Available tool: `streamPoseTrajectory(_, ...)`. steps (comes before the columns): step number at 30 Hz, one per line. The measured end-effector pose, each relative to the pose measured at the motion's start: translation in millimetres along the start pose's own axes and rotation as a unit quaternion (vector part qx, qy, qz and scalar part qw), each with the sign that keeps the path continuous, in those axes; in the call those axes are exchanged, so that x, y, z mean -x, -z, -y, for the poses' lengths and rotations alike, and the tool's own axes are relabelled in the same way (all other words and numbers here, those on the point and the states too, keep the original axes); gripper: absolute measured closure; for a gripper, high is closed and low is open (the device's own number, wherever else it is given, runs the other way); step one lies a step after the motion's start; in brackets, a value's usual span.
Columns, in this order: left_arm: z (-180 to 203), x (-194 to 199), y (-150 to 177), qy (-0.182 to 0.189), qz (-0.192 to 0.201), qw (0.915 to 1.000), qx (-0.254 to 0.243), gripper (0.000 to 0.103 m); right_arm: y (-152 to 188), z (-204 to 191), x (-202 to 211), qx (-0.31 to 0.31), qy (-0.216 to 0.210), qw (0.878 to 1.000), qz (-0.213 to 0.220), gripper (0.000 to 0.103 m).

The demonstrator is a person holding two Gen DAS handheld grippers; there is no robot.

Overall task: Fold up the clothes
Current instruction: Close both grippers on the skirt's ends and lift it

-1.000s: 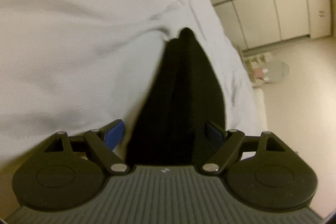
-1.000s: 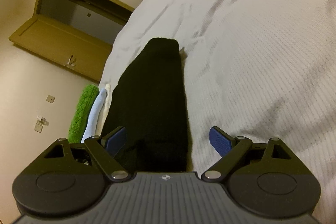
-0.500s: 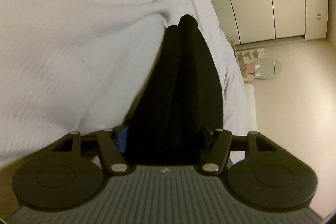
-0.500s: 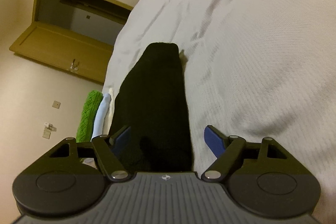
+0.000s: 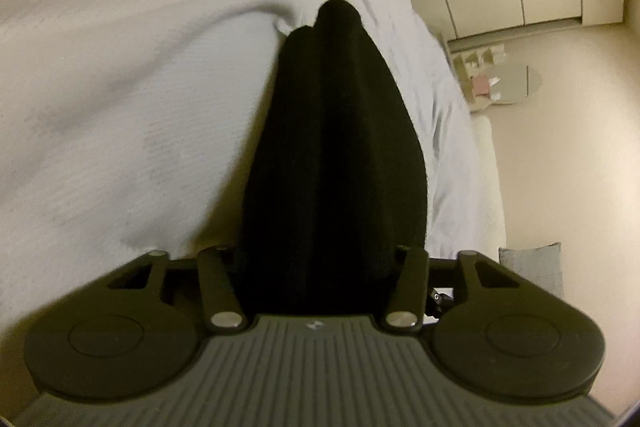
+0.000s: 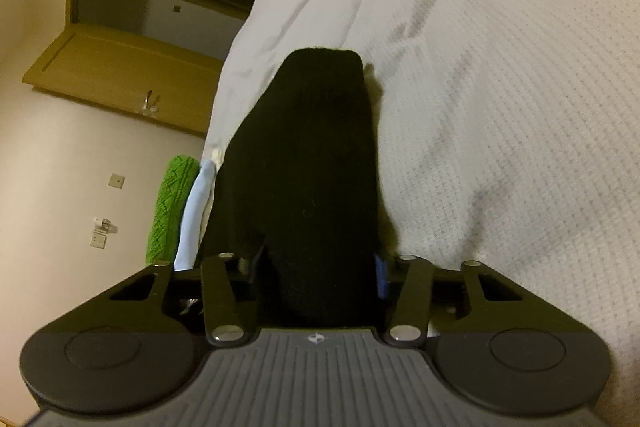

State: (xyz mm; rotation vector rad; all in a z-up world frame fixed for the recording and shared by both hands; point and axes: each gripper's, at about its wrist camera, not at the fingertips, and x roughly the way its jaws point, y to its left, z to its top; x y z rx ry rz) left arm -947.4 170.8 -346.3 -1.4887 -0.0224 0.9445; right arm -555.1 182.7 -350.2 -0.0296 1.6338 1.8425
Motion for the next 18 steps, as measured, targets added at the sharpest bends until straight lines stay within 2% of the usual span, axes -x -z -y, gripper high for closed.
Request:
streamPoseTrajectory(2, 11, 2, -5, -0.012, -0.008, 0.9999, -0.001, 0.066, -4, -6, 0, -0.01, 0.005, 1.0, -0.005, 0.062)
streamPoseTrajectory(6, 51, 16, -13, -0.042, -0.021, 0.9989, -0.01, 0.069, -11, -46, 14, 0.001, 0.01, 1.0, -0.005, 0.064)
streamPoseTrajectory(12, 111, 63, -26, -0.051, -0.025, 0.9983, 0.012, 0.069, -26, -117, 48, -0.022, 0.007, 1.0, -0.017, 0.064)
streamPoseTrajectory(15, 135, 94, -33, -0.055, -0.014, 0.9982, 0.019, 0.069, -30, -158, 59, -0.021, 0.002, 0.999, -0.028, 0.064)
streamPoseTrajectory(18, 146, 133, -48, -0.056, 0.01, 0.9981, 0.023, 0.069, -33, -201, 51, -0.002, -0.009, 0.999, -0.037, 0.064)
